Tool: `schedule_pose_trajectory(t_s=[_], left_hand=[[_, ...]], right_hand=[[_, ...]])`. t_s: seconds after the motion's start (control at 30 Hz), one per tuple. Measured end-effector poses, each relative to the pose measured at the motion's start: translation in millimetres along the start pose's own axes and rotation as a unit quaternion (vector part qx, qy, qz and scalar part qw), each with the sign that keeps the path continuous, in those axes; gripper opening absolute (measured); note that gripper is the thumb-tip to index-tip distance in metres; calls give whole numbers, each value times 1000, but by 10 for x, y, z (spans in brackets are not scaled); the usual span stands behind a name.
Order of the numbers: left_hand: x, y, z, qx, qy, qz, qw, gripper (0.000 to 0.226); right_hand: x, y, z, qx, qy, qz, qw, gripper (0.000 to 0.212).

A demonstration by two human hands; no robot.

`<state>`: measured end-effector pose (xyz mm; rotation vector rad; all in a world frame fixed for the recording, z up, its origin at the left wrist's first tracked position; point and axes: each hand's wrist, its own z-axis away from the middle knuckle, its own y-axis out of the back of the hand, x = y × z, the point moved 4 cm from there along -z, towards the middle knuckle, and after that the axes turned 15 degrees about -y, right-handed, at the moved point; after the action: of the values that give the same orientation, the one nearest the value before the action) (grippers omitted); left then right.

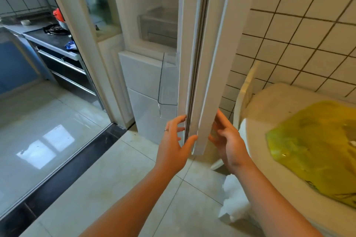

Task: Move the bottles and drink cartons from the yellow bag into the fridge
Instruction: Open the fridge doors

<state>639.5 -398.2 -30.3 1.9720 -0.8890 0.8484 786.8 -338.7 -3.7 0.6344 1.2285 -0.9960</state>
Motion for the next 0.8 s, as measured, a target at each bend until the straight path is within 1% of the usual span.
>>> schedule_pose_trajectory(t_s=[0.07, 0.13, 0.27, 0.33, 0.43, 0.57, 0.67, 0.77, 0.8], left_hand=[[100, -218, -14, -3, -2, 4, 1000, 54], [190, -400, -23, 4, -9, -5, 1000, 55], [215, -524, 9, 72, -4, -34, 997, 62], [184, -494, 39, 92, 0, -47, 995, 61], [190, -471, 69, 86, 8, -64, 994, 56], [250, -499, 121, 82, 17, -56, 995, 60], [294, -511, 202, 79, 35, -54, 995, 58], [328, -541, 372, 69, 46, -81, 993, 62], [338, -559, 450, 60, 51, -93, 993, 65]], right_hand=[[11, 232, 15, 2, -13, -8, 1000, 65], [1, 408, 29, -3, -21, -9, 1000, 66], [12, 519, 60, -48, -29, 12, 998, 66], [44, 493, 64, -70, -36, 29, 997, 67], [74, 488, 50, -86, -48, 34, 995, 67], [60, 519, 64, -97, -51, 44, 993, 65], [77, 550, 126, -93, -54, 87, 990, 60], [142, 608, 263, -88, -29, 188, 978, 47], [185, 632, 313, -87, -18, 224, 970, 45]])
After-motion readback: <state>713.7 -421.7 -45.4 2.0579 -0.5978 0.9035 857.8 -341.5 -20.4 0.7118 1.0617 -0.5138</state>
